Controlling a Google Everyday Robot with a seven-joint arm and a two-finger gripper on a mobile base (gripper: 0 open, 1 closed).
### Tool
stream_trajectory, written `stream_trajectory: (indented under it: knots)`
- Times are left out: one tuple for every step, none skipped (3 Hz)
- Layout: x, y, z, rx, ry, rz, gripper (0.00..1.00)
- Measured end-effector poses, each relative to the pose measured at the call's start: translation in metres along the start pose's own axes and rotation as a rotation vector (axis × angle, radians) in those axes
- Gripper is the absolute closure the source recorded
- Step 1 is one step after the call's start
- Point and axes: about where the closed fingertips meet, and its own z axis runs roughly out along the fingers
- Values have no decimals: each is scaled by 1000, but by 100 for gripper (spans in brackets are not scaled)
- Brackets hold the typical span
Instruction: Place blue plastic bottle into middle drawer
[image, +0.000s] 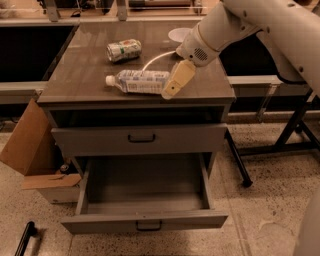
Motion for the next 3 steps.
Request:
stream_trajectory:
  knots:
    - [-6,-6,35,-18,-6,31,0]
    - [-10,-9,64,-50,-1,53,0]
    - [-18,-12,80,-64,25,48,16]
